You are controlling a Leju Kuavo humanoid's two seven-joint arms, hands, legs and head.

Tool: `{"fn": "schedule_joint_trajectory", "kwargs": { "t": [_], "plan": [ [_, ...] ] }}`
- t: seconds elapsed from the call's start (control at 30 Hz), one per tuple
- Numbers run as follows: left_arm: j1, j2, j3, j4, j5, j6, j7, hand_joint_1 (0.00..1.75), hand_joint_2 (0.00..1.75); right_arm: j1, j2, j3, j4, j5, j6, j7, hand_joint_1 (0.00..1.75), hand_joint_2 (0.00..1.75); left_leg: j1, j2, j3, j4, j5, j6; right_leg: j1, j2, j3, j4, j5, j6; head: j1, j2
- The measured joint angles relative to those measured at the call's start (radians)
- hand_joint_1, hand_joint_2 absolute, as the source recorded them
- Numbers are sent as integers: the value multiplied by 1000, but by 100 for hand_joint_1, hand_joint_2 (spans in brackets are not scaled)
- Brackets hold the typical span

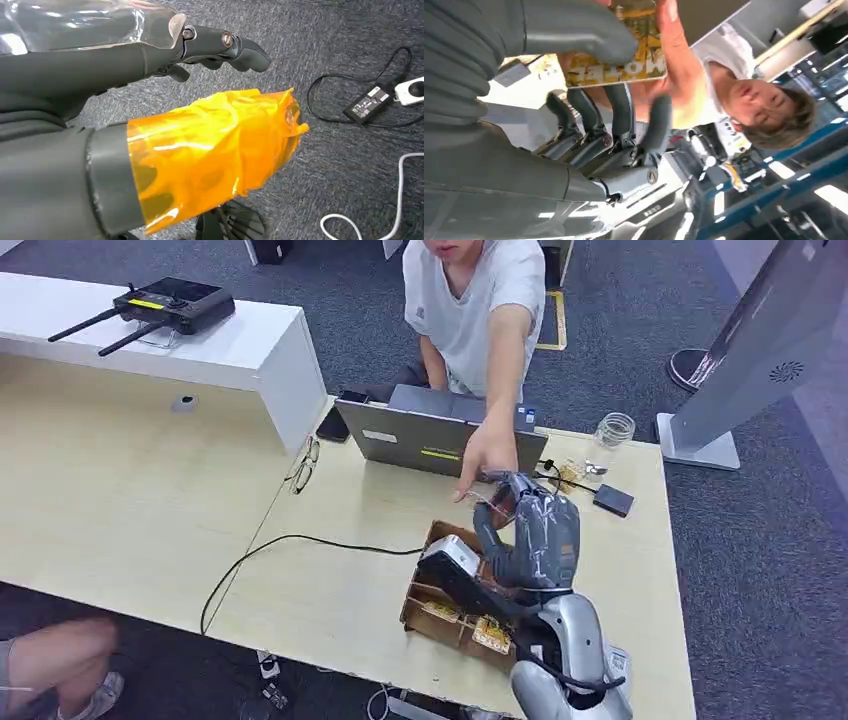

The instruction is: Pass the card to the sensor for recognition and then transmit it.

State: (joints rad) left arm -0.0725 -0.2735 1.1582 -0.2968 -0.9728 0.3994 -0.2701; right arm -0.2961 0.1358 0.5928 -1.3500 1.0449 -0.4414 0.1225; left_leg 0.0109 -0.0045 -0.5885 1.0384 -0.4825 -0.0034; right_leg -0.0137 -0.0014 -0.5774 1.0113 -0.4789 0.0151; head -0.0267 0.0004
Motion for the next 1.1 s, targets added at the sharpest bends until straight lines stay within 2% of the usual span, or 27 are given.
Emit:
{"fn": "schedule_joint_trajectory", "kwargs": {
  "t": [0.13, 0.4, 0.53, 0.67, 0.9, 1.1],
  "plan": [
    [0, 0, 0, 0, 9, 1, 0, 0, 0, 4, 5, -18, 6, -32, -3, -13, 0, 0, 0, 0, 0, 0, 0, 0, 0, 0, 0, 0, 0, 0, 0, 0],
    [1, 0, 0, 0, 37, 4, -3, 0, 0, 40, 5, -21, -42, -176, -14, -108, 0, 0, 0, 0, 0, 0, 0, 0, 0, 0, -1, 0, 0, 0, 0, 0],
    [2, -1, 0, 0, 60, 8, -12, 0, 0, 78, 2, -15, -107, -318, -17, -220, 0, 0, 0, 0, 0, 0, 0, 0, 0, 0, -1, 0, 0, 0, 0, 0],
    [4, -2, 3, 0, 74, 10, -15, 0, 0, 107, -10, 1, -160, -390, -8, -273, 0, 0, 0, 0, 0, 0, 0, 0, 0, 0, -1, 0, 0, 0, 0, 0],
    [8, -3, 24, 0, 97, 15, -16, 0, 0, 174, -50, 28, -254, -546, 44, -370, 0, 0, 0, 0, 0, 0, 0, 0, 0, 0, -1, 0, 0, 0, 0, 0],
    [13, -10, 39, -2, 115, 23, -16, 0, 0, 236, -88, 37, -316, -620, 111, -435, 0, 0, 0, 0, 0, 0, 0, 0, 0, 0, -1, 0, -1, 0, -1, 0]
  ]
}}
